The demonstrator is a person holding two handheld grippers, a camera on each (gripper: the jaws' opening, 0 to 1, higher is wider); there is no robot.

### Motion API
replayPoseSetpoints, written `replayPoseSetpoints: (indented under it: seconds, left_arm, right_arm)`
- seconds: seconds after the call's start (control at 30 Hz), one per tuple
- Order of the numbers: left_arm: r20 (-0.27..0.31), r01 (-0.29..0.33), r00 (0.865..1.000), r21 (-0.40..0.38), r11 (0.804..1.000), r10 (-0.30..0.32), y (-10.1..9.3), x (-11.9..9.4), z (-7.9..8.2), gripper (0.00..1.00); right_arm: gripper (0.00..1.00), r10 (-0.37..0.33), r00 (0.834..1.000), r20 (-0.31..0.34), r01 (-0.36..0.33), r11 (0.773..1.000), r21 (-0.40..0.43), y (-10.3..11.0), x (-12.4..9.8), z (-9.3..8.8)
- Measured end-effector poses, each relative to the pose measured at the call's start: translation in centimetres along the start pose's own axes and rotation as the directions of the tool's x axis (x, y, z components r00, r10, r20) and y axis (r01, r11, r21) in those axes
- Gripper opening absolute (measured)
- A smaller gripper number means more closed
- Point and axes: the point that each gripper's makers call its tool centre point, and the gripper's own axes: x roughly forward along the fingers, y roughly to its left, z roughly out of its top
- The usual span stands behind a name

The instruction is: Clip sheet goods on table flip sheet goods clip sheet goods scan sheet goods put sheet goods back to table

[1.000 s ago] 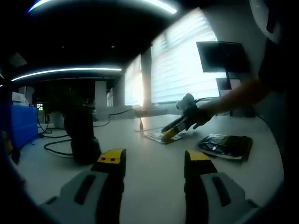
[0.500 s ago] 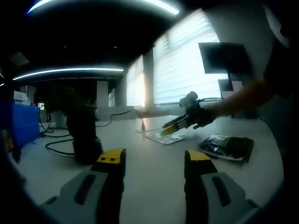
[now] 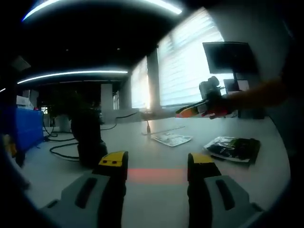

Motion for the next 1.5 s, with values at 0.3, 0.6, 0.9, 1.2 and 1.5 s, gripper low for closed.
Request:
replayPoseSetpoints:
  seconds: [0.3,0.6,0.9,1.2,1.5]
  left_arm:
    - [0.008,-0.003,1.000,-0.014,1.000,0.004,0.0,-0.2,0.1,0.43]
    - [0.016,0.004,1.000,-0.019,1.000,-0.003,-0.1,-0.2,0.2,0.43]
    - [0.013,0.007,1.000,-0.030,1.000,-0.007,-0.3,-0.3,0.2,0.42]
    - [0.015,-0.006,1.000,-0.027,1.000,0.007,-0.3,-0.5,0.3,0.42]
    - [0.029,-0.019,0.999,-0.035,0.999,0.020,0.0,-0.6,0.6,0.42]
  right_arm:
    - [0.75,-0.048,0.997,0.054,0.047,0.999,0.009,0.4,-4.8,0.6]
    - [0.71,-0.149,0.975,0.167,0.136,0.987,0.087,1.4,-10.7,-0.8]
    - [0.70,-0.264,0.940,0.215,0.222,0.954,0.201,1.2,-16.5,-4.6]
    - [0.71,-0.324,0.922,0.210,0.282,0.937,0.207,1.1,-18.5,-7.4]
    - [0.69,-0.362,0.872,0.329,0.332,0.932,0.145,1.0,-20.3,-5.6]
